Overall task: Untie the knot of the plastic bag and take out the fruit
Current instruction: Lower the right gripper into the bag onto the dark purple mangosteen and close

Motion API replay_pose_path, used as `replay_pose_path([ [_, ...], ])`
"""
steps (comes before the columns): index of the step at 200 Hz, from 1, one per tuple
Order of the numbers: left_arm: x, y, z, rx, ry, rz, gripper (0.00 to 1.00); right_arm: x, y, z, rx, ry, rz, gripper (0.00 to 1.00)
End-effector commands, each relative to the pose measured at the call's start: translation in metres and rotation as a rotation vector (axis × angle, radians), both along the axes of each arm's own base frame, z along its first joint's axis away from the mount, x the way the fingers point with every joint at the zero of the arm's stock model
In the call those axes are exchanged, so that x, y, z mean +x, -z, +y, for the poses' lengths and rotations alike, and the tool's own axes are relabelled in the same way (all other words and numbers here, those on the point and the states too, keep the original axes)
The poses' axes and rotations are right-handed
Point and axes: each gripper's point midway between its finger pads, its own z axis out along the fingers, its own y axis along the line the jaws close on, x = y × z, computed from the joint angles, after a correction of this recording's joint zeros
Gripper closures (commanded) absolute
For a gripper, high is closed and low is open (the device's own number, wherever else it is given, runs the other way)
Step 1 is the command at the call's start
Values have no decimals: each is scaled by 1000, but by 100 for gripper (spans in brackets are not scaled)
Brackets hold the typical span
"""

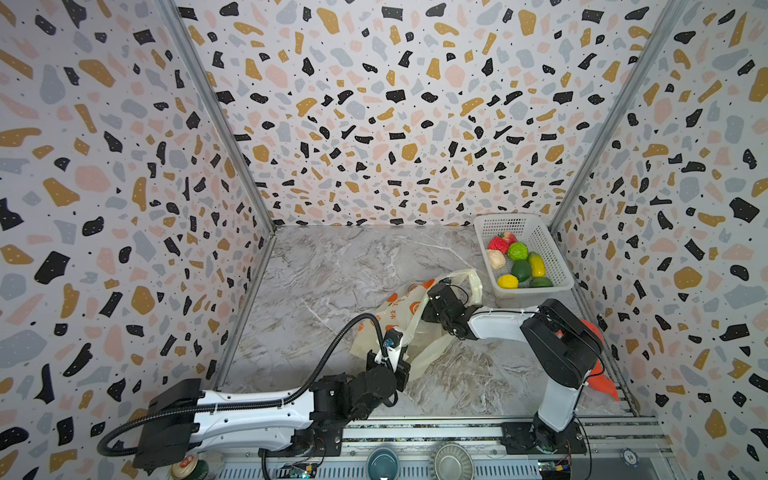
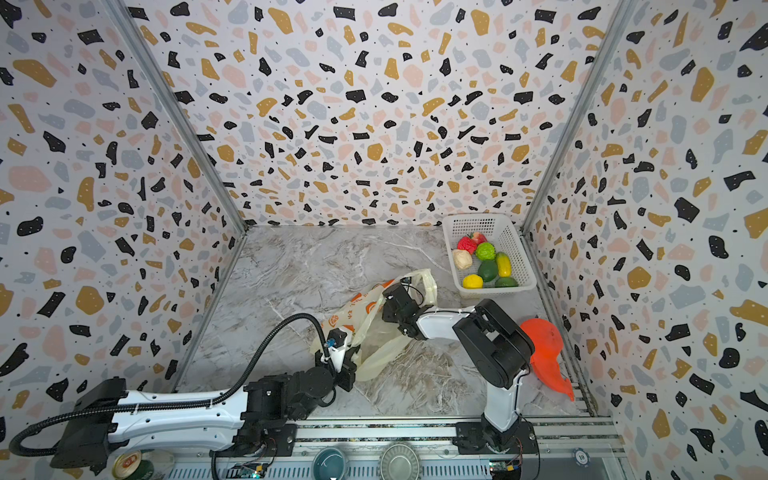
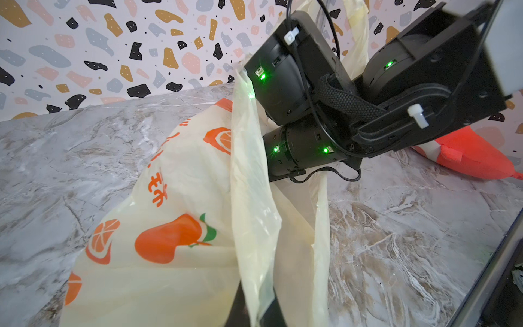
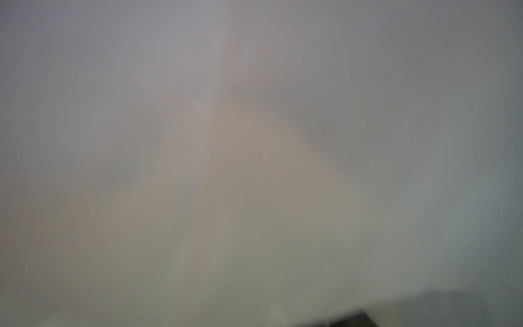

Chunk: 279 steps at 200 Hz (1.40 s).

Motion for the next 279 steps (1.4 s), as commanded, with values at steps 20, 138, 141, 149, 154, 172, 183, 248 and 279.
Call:
replay_pose_path([
  [20, 4, -24, -4, -75, -27, -31, 100, -9, -30, 9, 52, -60, -38, 48],
  [138, 12, -27, 13, -87, -118, -58, 100, -115, -47, 51, 170, -450, 90, 48],
  [141, 12, -27, 14, -87, -120, -59, 100, -117, -46, 51, 164, -454, 91, 48],
  [149, 12, -28, 16, -88, -124, -61, 100, -120, -43, 49, 138, -455, 90, 47],
  [154, 12, -28, 16, -89, -125, -61, 100, -120, -41, 47, 112, -452, 86, 47],
  [172, 12, -27, 18, -87, -126, -60, 100, -114, -28, 33, -2, -403, 102, 43],
  [183, 11, -27, 18, -84, -124, -58, 100, -110, -25, 26, -54, -384, 114, 37],
  [248, 11, -28, 19, -78, -121, -58, 100, -126, -71, 38, -19, -444, 103, 16],
  [279, 11, -31, 19, -87, -124, -59, 100, -142, -71, 45, 23, -488, 147, 16],
])
